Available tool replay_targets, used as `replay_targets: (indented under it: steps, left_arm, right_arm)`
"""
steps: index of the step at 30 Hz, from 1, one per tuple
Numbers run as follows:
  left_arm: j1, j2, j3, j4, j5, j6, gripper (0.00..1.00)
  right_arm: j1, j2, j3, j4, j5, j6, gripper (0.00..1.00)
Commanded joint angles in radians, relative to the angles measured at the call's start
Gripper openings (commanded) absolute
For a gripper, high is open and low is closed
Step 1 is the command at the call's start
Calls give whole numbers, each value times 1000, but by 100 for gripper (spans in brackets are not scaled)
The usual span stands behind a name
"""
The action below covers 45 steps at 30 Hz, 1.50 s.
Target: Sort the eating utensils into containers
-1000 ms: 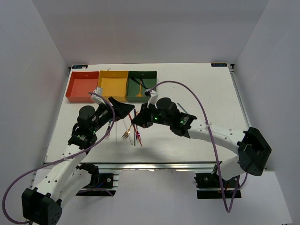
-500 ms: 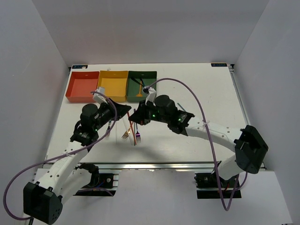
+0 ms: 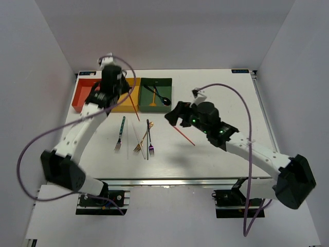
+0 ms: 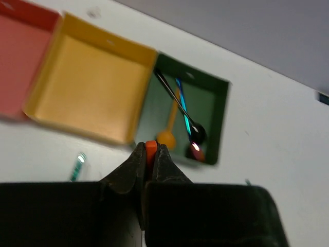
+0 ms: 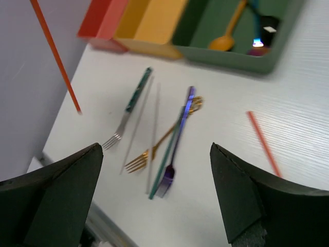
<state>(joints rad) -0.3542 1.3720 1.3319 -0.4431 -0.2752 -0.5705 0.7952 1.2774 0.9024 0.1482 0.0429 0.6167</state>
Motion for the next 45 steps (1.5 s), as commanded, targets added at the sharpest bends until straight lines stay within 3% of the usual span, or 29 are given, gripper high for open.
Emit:
replay_targets:
  steps: [1,2,5,6,9,15,18,19,22,23,26,28,29,33,35,37,42,43,45]
  left_arm:
    - [69,241,235,-192,-250,174,0]
    - [83,293,357,-192,-249,187,0]
    - [148,462,504,-171,-185,175,0]
    - [164,508,614,-183,-174,160,0]
    - [195,680,783,-220,-211,132,0]
    - [211,809,774,-78,-211,113,0]
    - [215,835,744,-33,-184,100,8]
    - [215,841,748,-25,-179,95,18]
    - [216,863,757,-6,-165,90,35]
    - [216,868,770,-9,-167,84,49]
    - [216,866,765,-22,-174,74,75]
    - [215,846,760,-43,-165,66,81]
    - [216,834,747,-46,-150,66,98]
    - [215,745,736,-124,-95,44,98]
    - [216,629,687,-138,-12,20,98]
    - [215,514,523,-106,48,-3,98]
    - [208,38,57,64,117,-15,98]
    - [208,-12,-56,67,122,-6,98]
    - [207,-143,-144,60,171,24,98]
  right_arm:
    - [-51,-119,-62,-54,115,-32,89]
    - [-54,-137,-77,-68,129,-60,89]
    - [-63,-200,-126,-102,198,-97,89]
    - [-65,-210,-152,-102,201,-124,89]
    - [-77,-202,-163,-130,207,-185,89]
    - [-87,-142,-165,-147,195,-259,89]
    - [-86,-122,-169,-145,183,-282,89]
    - [-86,-115,-169,-142,180,-291,89]
    - [-88,-73,-160,-136,161,-305,89]
    - [-87,-63,-154,-136,160,-314,89]
    - [-88,-7,-137,-141,150,-339,89]
    - [-91,43,-112,-147,143,-365,89]
    - [-91,63,-99,-147,146,-395,89]
    - [-91,231,21,-209,173,-501,88]
    - [-93,295,68,-228,181,-541,81]
    - [-94,396,150,-280,189,-574,71]
    - [-97,561,236,-311,166,-611,63]
    - [-100,579,249,-317,155,-612,53]
    - [-108,614,276,-331,121,-612,42]
